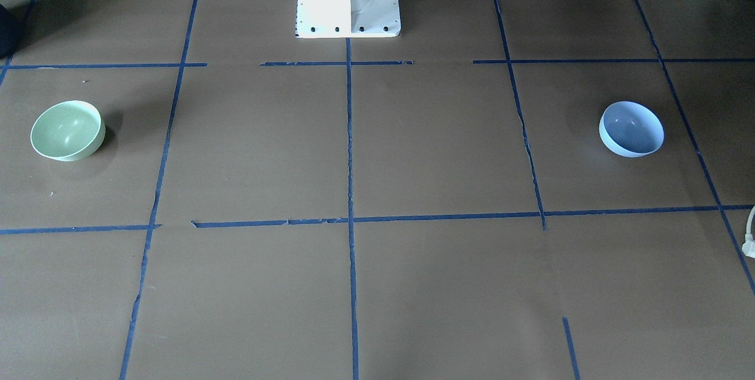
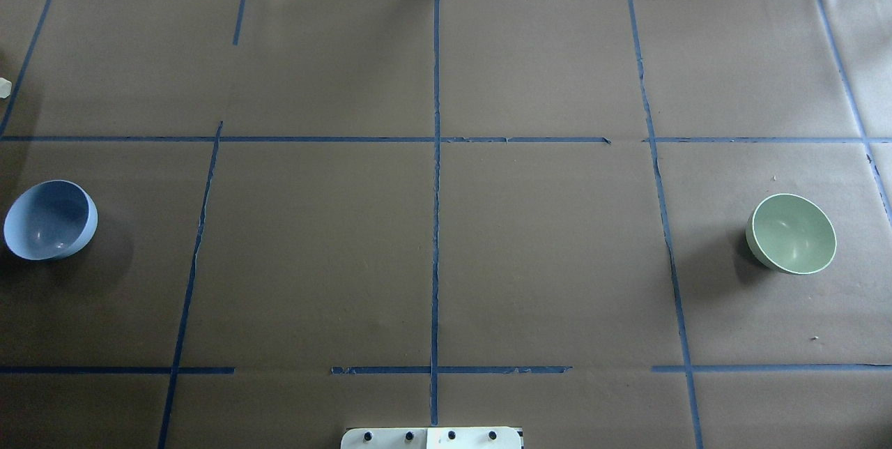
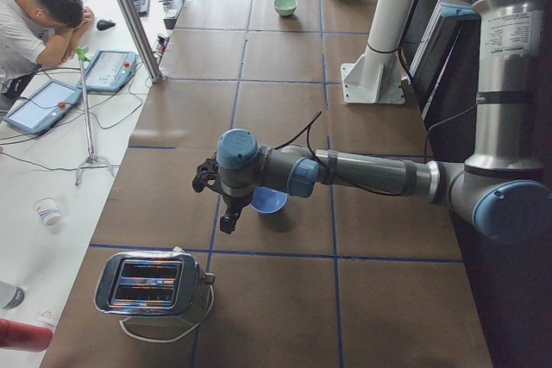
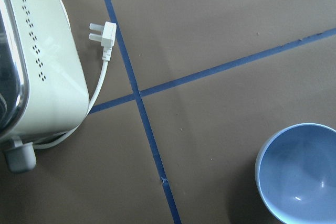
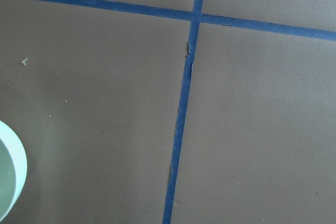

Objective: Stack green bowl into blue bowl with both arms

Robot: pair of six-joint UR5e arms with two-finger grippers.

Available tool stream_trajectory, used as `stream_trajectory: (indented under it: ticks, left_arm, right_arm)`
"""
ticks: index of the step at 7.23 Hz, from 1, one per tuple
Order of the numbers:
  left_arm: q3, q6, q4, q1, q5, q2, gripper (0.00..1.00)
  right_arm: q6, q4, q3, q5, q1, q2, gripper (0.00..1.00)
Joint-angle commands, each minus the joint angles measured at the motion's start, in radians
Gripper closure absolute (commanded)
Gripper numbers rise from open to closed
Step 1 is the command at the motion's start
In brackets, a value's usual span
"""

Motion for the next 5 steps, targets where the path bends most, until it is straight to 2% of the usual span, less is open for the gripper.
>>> stream_trajectory:
  ticks: [1, 2, 3, 4, 5]
  left_arm:
    - [0.003, -0.248, -0.092, 0.122, 0.007, 0.019, 0.00]
    - [0.009, -0.448, -0.196, 0.209, 0.015, 0.032, 0.00]
    - [0.051, -0.565, -0.325, 0.268, 0.036, 0.044, 0.00]
    - [0.134, -0.646, -0.476, 0.311, 0.062, 0.045, 0.00]
    - [0.192, -0.716, -0.572, 0.346, 0.079, 0.044, 0.00]
  right_arm:
    - [-0.001, 0.001, 0.001, 0.001, 0.000, -0.004, 0.00]
    - [0.001, 0.001, 0.001, 0.001, 0.000, -0.004, 0.00]
    - [-0.001, 0.001, -0.001, 0.001, 0.000, -0.004, 0.00]
    - [-0.001, 0.001, -0.001, 0.001, 0.000, -0.004, 0.00]
    - [-0.001, 0.001, -0.003, -0.001, 0.000, -0.005, 0.00]
